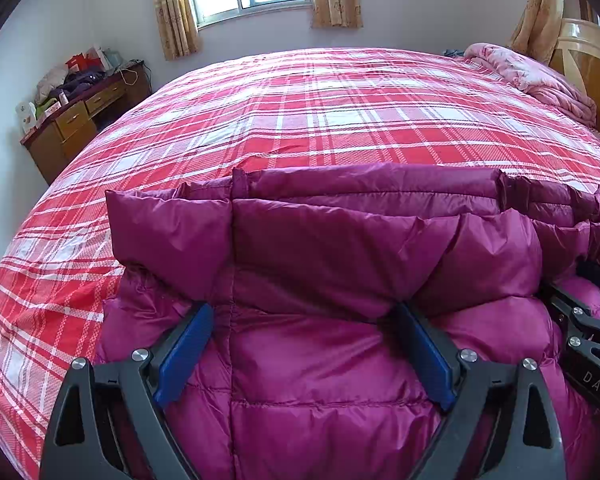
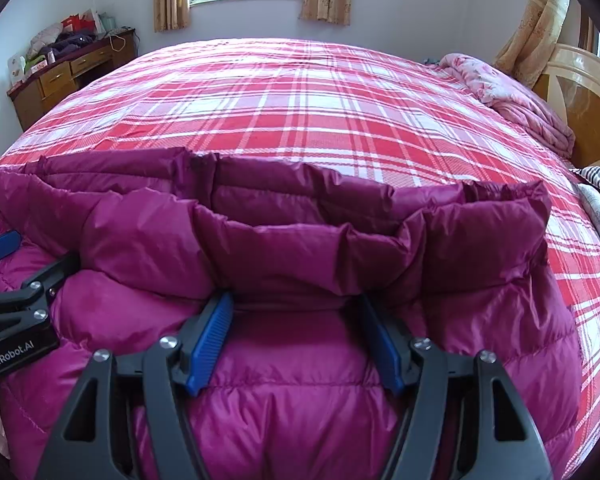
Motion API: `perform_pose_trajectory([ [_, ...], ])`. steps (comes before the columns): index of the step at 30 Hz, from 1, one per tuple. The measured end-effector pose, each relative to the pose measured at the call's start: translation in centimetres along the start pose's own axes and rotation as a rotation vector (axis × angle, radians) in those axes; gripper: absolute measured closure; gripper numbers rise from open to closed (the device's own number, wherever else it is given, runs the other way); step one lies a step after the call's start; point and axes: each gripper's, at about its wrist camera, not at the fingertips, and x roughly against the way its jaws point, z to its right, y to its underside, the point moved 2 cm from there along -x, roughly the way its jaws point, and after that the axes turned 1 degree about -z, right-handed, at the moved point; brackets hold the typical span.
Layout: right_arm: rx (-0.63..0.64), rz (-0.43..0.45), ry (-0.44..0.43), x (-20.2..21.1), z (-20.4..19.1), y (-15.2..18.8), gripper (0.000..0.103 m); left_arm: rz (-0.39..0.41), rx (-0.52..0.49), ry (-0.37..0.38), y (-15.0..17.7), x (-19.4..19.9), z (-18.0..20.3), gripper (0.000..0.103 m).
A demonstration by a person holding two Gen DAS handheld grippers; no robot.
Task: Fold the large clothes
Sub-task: 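Open both grippers and press the folded jacket flat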
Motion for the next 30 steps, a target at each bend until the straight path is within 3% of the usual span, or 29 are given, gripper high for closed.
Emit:
perform_pose_trajectory([
  [14,-0.014,-0.009,-0.003,1.3,0.2,-0.1,0.033,0.009,-0.005,-0.019,0.0,0.0,0.2,0.009],
  [20,-0.066,0.081,-0.117,5.7,-1.4,1.4,0.022,0.012,0.007,-0.007,0.1,0.0,0.0,0.009],
  [23,-0.022,0.043,-0.057,4.9,-2.9,2.2,0.022,0.016,0.022,0.005,0.2,0.2,-0.3,0.008],
  [30,0.06,0.046,0.05,2.7,-4.6,3.2,0.021,0.017,0.031,0.012,0.3,0.4,-0.4,0.008],
])
